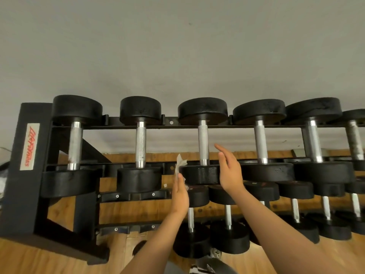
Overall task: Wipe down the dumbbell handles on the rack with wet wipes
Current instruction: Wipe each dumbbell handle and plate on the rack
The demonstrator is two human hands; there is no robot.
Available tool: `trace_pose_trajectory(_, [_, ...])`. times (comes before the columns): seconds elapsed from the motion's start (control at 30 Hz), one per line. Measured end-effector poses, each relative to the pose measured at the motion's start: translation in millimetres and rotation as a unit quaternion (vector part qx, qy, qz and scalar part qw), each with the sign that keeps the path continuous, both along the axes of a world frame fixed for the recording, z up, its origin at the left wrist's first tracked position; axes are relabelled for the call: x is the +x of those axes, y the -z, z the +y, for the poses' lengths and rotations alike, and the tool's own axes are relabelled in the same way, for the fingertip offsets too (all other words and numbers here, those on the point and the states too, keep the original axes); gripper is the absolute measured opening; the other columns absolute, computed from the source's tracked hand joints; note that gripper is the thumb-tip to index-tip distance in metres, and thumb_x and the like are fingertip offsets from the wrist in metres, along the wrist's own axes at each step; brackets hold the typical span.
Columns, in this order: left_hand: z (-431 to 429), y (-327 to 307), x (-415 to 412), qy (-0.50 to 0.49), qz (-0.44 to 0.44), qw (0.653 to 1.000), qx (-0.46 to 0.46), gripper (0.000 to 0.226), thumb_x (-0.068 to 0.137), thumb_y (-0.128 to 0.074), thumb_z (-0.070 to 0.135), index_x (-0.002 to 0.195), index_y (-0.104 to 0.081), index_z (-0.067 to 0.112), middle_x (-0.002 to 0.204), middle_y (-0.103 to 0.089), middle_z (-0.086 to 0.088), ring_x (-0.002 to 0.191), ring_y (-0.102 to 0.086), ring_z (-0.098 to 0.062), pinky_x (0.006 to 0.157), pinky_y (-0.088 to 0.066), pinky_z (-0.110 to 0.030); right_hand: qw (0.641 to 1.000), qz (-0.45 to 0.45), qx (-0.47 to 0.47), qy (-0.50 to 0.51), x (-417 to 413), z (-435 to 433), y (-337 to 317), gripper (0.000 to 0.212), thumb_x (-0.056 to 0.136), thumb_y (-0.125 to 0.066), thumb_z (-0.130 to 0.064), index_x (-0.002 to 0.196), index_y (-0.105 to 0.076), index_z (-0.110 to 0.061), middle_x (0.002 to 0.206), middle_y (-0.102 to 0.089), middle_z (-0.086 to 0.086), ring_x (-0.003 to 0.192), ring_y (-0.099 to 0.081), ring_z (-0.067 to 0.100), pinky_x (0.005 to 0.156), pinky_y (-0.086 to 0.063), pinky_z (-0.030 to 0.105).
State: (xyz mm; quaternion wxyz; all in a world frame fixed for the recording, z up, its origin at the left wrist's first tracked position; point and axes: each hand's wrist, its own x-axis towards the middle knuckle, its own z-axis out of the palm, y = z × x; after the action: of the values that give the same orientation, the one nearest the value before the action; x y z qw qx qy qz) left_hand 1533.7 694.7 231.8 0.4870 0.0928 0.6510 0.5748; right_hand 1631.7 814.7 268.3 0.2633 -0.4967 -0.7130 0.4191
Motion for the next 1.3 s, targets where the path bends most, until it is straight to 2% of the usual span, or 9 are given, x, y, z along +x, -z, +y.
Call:
trace_pose_trajectory(0.1, [-4, -5, 14, -0.022, 0.056, 0.998, 0.024, 0.055, 0.102, -0.022, 0.046, 0.155, -0.015, 0.033, 0.162, -0.021, 0.004, 0.148, -0.021, -0.011, 0.115, -0.018, -0.024, 1.000, 0.000, 0.003, -0.002, 0, -1, 0, 0.036, 0.105, -0.036, -0.029, 0.137, -0.051, -0.025, 0.141, -0.052, -0.006, 0.133, -0.042, 0.008, 0.113, -0.033, 0.033])
trace_pose_trajectory(0.23, [-3, -16, 36, -0.039, 0.178, 0.982, 0.059, 0.058, 0.100, -0.029, 0.041, 0.155, -0.010, 0.036, 0.161, -0.010, 0.018, 0.137, -0.020, 0.019, 0.112, -0.027, -0.011, 1.000, 0.007, 0.015, -0.008, 1, -1, -2, 0.036, 0.105, -0.038, -0.027, 0.137, -0.053, -0.021, 0.139, -0.054, -0.004, 0.130, -0.043, 0.007, 0.111, -0.034, 0.031])
trace_pose_trajectory(0.33, [3, -21, 46, -0.011, 0.334, 0.941, 0.048, 0.056, 0.103, -0.023, 0.036, 0.155, -0.003, 0.030, 0.163, 0.000, 0.018, 0.148, 0.002, 0.004, 0.120, -0.009, -0.020, 1.000, 0.017, 0.022, -0.013, 1, 0, 0, 0.035, 0.104, -0.039, -0.025, 0.136, -0.055, -0.018, 0.138, -0.056, -0.001, 0.129, -0.045, 0.009, 0.112, -0.036, 0.036])
trace_pose_trajectory(0.53, [16, -19, 62, 0.056, 0.552, 0.831, 0.035, 0.053, 0.105, -0.016, 0.032, 0.155, -0.016, 0.014, 0.164, -0.013, 0.000, 0.152, -0.007, -0.012, 0.124, -0.004, -0.034, 0.993, 0.077, -0.032, -0.082, 15, 1, -9, 0.035, 0.106, -0.037, -0.020, 0.137, -0.052, -0.017, 0.143, -0.050, 0.001, 0.135, -0.041, 0.010, 0.118, -0.030, 0.039])
trace_pose_trajectory(0.73, [41, -73, 88, 0.037, 0.448, 0.889, 0.084, 0.050, 0.101, -0.027, 0.040, 0.148, -0.031, 0.024, 0.158, -0.031, 0.005, 0.147, -0.025, -0.006, 0.120, -0.024, -0.029, 0.968, 0.189, -0.119, -0.116, 64, -15, -49, 0.030, 0.104, -0.043, -0.022, 0.131, -0.055, -0.025, 0.125, -0.062, -0.012, 0.118, -0.055, 0.000, 0.102, -0.045, 0.025])
trace_pose_trajectory(0.9, [69, -89, 118, 0.139, 0.446, 0.872, 0.147, 0.049, 0.105, -0.034, 0.020, 0.151, -0.020, 0.031, 0.162, -0.019, 0.010, 0.148, -0.014, 0.001, 0.121, -0.018, -0.027, 0.964, 0.240, -0.104, -0.045, 104, -8, -63, 0.036, 0.105, -0.041, -0.020, 0.139, -0.050, -0.024, 0.130, -0.060, -0.013, 0.122, -0.054, 0.001, 0.102, -0.045, 0.021])
trace_pose_trajectory(1.07, [104, -59, 144, 0.228, 0.521, 0.811, 0.139, 0.061, 0.103, -0.042, 0.012, 0.153, -0.011, 0.030, 0.163, -0.009, 0.010, 0.150, -0.005, -0.002, 0.123, -0.017, -0.036, 0.982, 0.140, -0.025, 0.123, 172, 9, -49, 0.035, 0.104, -0.041, -0.021, 0.138, -0.048, -0.025, 0.136, -0.053, -0.012, 0.125, -0.047, -0.004, 0.111, -0.038, 0.026])
trace_pose_trajectory(1.2, [113, -24, 174, 0.296, 0.678, 0.668, 0.079, 0.087, 0.089, -0.066, 0.008, 0.156, -0.012, 0.013, 0.164, -0.007, -0.005, 0.152, -0.003, -0.022, 0.121, -0.011, -0.044, 0.984, 0.074, -0.007, 0.161, 202, 30, -42, 0.037, 0.104, -0.041, -0.022, 0.140, -0.047, -0.022, 0.140, -0.053, -0.007, 0.130, -0.046, 0.005, 0.112, -0.037, 0.031])
trace_pose_trajectory(1.3, [109, -18, 186, 0.279, 0.687, 0.671, 0.032, 0.088, 0.088, -0.068, 0.014, 0.156, -0.013, 0.010, 0.164, -0.011, -0.009, 0.152, -0.004, -0.025, 0.121, -0.010, -0.046, 0.986, 0.063, 0.005, 0.154, 203, 47, -37, 0.038, 0.104, -0.040, -0.022, 0.141, -0.048, -0.019, 0.140, -0.053, -0.004, 0.130, -0.046, 0.007, 0.112, -0.038, 0.034])
